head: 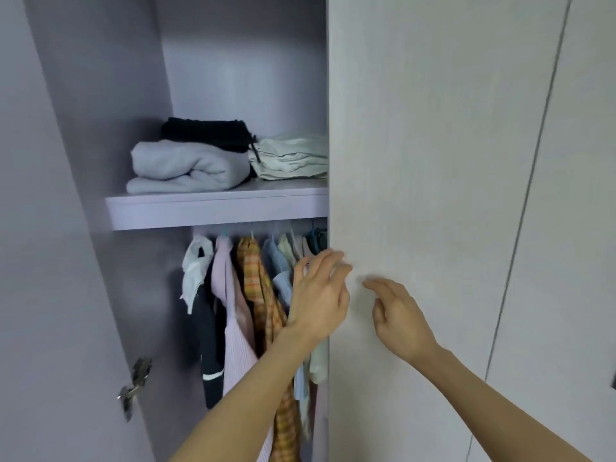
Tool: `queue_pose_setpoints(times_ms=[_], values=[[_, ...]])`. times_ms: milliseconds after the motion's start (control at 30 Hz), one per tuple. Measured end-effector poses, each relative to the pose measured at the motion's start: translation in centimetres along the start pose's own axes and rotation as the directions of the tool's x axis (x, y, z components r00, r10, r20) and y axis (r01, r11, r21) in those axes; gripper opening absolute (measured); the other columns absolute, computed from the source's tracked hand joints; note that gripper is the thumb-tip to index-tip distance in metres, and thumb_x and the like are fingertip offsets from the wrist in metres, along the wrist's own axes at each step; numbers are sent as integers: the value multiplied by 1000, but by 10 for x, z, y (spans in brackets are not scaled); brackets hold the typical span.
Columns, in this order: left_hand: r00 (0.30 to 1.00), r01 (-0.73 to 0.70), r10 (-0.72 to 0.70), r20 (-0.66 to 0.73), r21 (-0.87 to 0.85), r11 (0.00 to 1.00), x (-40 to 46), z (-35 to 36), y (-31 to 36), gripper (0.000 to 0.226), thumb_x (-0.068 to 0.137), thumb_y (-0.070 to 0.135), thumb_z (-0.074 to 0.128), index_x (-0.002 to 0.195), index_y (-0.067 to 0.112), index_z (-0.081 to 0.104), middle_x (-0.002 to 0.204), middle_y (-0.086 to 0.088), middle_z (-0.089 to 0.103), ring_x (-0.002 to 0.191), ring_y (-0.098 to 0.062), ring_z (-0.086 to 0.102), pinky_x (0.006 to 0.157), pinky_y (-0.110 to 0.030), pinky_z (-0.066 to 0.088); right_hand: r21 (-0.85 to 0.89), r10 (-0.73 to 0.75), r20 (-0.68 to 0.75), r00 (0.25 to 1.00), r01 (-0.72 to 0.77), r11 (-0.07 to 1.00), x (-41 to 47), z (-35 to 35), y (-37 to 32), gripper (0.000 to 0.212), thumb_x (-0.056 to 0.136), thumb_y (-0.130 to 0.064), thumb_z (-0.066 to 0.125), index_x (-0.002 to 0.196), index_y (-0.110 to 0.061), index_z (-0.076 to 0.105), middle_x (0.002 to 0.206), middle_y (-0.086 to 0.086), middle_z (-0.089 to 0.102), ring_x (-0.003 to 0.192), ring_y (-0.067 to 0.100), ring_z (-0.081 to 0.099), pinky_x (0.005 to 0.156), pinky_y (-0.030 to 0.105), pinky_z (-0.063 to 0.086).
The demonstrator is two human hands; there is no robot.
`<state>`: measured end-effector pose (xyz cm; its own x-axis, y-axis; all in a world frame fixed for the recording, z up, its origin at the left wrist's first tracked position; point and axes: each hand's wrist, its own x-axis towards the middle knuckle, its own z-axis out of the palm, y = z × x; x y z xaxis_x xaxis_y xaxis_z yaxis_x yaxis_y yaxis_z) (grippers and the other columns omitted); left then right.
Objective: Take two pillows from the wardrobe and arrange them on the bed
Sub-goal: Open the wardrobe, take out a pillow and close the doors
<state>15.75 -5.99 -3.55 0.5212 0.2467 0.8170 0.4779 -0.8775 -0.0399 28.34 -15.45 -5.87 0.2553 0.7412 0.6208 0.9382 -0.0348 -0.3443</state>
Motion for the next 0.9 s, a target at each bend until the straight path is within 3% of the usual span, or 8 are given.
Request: queue_pose_setpoints(times_ms=[133, 300, 500, 600, 700, 767, 833, 900], values=[[949, 280, -277, -147, 0, 960, -33, -43, -14, 28, 80, 12, 50, 102, 11, 67, 111, -8, 66, 109, -25, 60, 95, -44, 43, 157, -195, 17, 981, 190, 969, -6, 25, -39, 35, 82, 9, 50, 112, -5, 61, 113, 13, 61, 105, 26, 58, 88, 24, 42], [783, 616, -560, -273, 209, 760, -114, -127, -17, 28, 75, 8, 58, 102, 13, 65, 112, -8, 64, 100, -29, 59, 87, -40, 39, 470, -426, 129, 895, 323, 821, -23, 66, -111, 34, 85, 8, 46, 114, -5, 58, 117, 11, 58, 108, 25, 56, 91, 29, 43], [597, 790, -596, -536, 520, 324, -223, -245, 23, 35, 71, 11, 56, 106, 13, 60, 118, -12, 59, 106, -36, 55, 84, -43, 40, 714, -682, 196, 705, 374, 592, -96, 96, -211, 35, 85, 5, 45, 116, -7, 56, 119, 9, 59, 109, 27, 55, 90, 35, 45], [539, 827, -543, -644, 527, 195, -243, -291, 26, 56, 69, 10, 60, 123, 7, 50, 135, -21, 46, 124, -41, 43, 95, -52, 35, 756, -749, 222, 624, 375, 536, -121, 100, -246, 38, 88, -1, 42, 124, -10, 51, 126, 6, 55, 118, 23, 48, 95, 35, 42], [459, 886, -601, -654, 384, 258, -248, -316, 18, 76, 75, 15, 59, 142, 7, 24, 150, -23, 20, 139, -37, 21, 110, -47, 22, 787, -777, 226, 587, 360, 501, -131, 100, -266, 41, 89, -3, 40, 128, -13, 46, 132, 3, 51, 122, 21, 44, 99, 35, 41], [314, 934, -764, -563, 39, 356, -244, -323, 12, 76, 83, 18, 59, 145, 13, 15, 146, -11, 32, 131, -26, 34, 107, -37, 30, 799, -783, 200, 589, 364, 478, -131, 98, -272, 41, 90, -4, 40, 129, -14, 45, 133, 2, 50, 122, 20, 44, 99, 34, 40], [203, 926, -860, -468, -193, 324, -240, -324, 12, 52, 88, 19, 56, 135, 19, 33, 107, 1, 57, 95, -16, 54, 85, -30, 38, 814, -781, 166, 602, 363, 454, -131, 93, -272, 41, 90, -4, 40, 129, -15, 45, 132, 1, 51, 121, 18, 45, 98, 31, 39], [218, 905, -845, -488, -223, 362, -242, -324, 18, 17, 91, 19, 51, 107, 23, 48, 77, 8, 51, 71, -9, 51, 74, -29, 38, 831, -765, 132, 630, 350, 431, -132, 87, -265, 40, 91, -4, 40, 128, -17, 47, 127, -4, 52, 118, 14, 48, 94, 22, 38]])
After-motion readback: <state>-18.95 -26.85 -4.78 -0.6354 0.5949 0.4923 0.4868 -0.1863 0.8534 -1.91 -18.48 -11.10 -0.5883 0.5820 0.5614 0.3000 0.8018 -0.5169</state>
